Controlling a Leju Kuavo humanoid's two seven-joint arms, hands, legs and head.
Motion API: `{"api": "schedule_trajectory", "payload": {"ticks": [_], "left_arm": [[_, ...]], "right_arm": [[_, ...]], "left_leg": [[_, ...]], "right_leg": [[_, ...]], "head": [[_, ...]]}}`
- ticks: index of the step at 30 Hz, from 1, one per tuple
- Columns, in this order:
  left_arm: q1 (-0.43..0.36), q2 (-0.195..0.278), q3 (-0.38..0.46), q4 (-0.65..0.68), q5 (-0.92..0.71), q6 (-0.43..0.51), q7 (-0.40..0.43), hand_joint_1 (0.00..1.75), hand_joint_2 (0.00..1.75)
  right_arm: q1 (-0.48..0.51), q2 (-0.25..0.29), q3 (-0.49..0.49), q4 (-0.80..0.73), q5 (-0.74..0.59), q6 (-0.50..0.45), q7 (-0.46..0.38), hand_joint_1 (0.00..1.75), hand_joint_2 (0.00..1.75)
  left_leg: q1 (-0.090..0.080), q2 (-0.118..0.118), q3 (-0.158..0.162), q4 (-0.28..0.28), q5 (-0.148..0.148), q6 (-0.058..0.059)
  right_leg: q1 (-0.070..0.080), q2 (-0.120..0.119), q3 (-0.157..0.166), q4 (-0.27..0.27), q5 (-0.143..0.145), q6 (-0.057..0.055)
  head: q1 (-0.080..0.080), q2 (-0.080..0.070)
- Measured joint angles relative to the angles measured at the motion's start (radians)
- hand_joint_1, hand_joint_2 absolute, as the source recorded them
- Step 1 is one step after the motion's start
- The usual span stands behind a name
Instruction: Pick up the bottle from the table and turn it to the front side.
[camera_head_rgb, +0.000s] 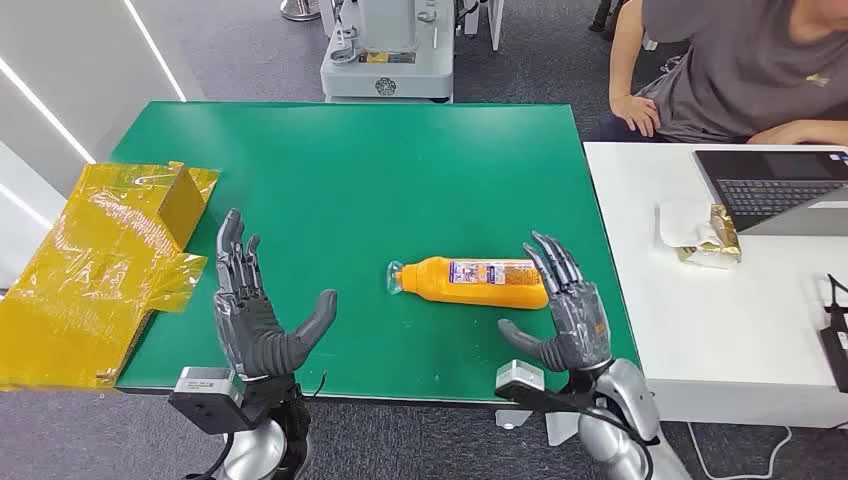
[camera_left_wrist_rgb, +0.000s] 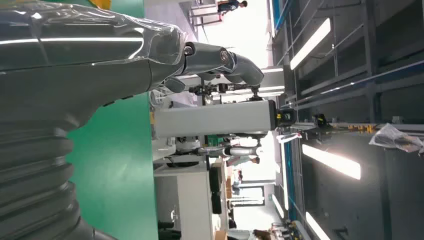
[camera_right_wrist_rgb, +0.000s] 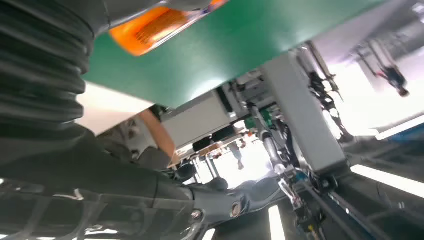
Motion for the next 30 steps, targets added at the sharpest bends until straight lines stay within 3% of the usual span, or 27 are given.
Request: {"api": "schedule_trajectory", "payload": {"ticks": [4,8,10,14,21,30], "left_arm": [[0.0,0.001,0.0,-0.003,0.004,-0.014,0.0,0.0,1.75],[-0.001,0.001,0.0,-0.006,0.006,-0.029,0.0,0.0,1.75],[-0.001,0.001,0.0,-0.007,0.009,-0.031,0.0,0.0,1.75],[-0.002,0.002,0.0,-0.01,0.014,-0.025,0.0,0.0,1.75],[-0.004,0.006,0.0,-0.016,0.024,-0.009,0.0,0.0,1.75],[-0.009,0.008,-0.003,-0.016,0.021,-0.001,0.0,0.0,1.75]], "right_arm": [[-0.124,-0.051,-0.001,0.093,0.018,0.107,-0.011,0.0,1.75],[-0.34,-0.104,0.008,0.249,-0.015,0.337,-0.075,0.0,1.75],[-0.451,-0.116,0.021,0.33,-0.033,0.447,-0.103,0.0,1.75],[-0.637,-0.118,0.072,0.477,-0.018,0.56,-0.121,0.0,1.75],[-0.884,-0.023,0.215,0.71,0.013,0.689,-0.095,0.0,1.75],[-0.908,0.104,0.293,0.871,-0.014,0.708,-0.097,0.0,1.75]], "left_leg": [[0.0,0.0,0.0,0.0,0.001,0.001],[0.0,0.0,-0.001,0.001,0.002,0.002],[0.0,0.0,0.0,0.001,0.003,0.002],[0.0,-0.001,-0.001,0.001,0.003,0.002],[0.001,0.0,0.0,0.0,0.003,0.002],[0.001,-0.001,0.0,0.0,0.003,0.002]], "right_leg": [[0.0,0.0,0.0,0.0,0.0,0.0],[0.0,0.0,0.0,0.001,0.002,0.001],[0.0,0.0,0.0,0.001,0.002,0.001],[0.0,-0.001,0.0,0.001,0.002,0.001],[0.0,0.0,0.0,0.001,0.002,0.001],[0.001,-0.001,0.0,0.001,0.002,0.001]], "head": [[0.0,0.0],[0.0,0.0],[0.0,0.0],[0.0,0.0],[0.0,0.0],[0.0,0.0]]}}
